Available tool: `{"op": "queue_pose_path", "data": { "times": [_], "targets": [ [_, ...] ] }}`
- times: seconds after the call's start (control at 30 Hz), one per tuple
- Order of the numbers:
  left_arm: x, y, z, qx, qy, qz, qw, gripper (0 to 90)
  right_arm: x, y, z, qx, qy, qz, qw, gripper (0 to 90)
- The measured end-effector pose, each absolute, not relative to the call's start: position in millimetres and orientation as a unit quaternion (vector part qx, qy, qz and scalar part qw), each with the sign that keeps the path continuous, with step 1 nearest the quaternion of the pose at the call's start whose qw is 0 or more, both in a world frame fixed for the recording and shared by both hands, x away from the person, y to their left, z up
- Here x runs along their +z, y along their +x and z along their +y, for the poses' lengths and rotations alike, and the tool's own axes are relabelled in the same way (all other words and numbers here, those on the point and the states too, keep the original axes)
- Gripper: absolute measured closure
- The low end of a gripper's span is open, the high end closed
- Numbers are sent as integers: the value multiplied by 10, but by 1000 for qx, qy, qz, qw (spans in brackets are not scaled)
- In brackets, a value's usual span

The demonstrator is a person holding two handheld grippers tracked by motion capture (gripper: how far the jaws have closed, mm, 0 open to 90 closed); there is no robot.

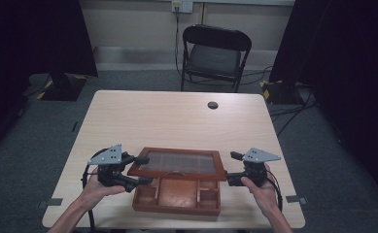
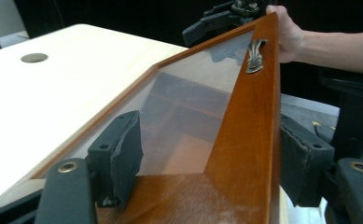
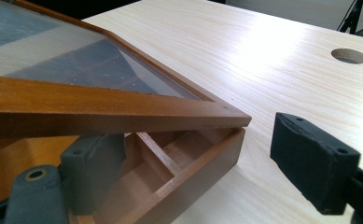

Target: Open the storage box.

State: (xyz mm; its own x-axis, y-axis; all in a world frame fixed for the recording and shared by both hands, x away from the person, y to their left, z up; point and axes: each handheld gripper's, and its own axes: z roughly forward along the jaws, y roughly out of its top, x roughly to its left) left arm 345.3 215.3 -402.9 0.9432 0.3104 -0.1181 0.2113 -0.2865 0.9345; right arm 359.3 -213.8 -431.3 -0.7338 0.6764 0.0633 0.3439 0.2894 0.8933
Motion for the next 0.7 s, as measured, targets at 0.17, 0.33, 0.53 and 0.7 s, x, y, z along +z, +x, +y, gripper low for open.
{"op": "queue_pose_path", "data": {
  "times": [0.17,0.33,0.53,0.7],
  "targets": [
    [-4023,3495,2183,52,804,168,567,294,-4320,3609,-2131,507,325,781,164,177],
    [-4042,3506,2218,63,803,172,567,288,-4313,3610,-2129,509,326,780,165,179],
    [-4065,3534,2262,68,806,178,560,233,-4312,3613,-2133,507,326,781,162,181],
    [-4105,3593,2283,78,809,188,551,224,-4312,3623,-2138,510,325,780,161,181]
  ]
}}
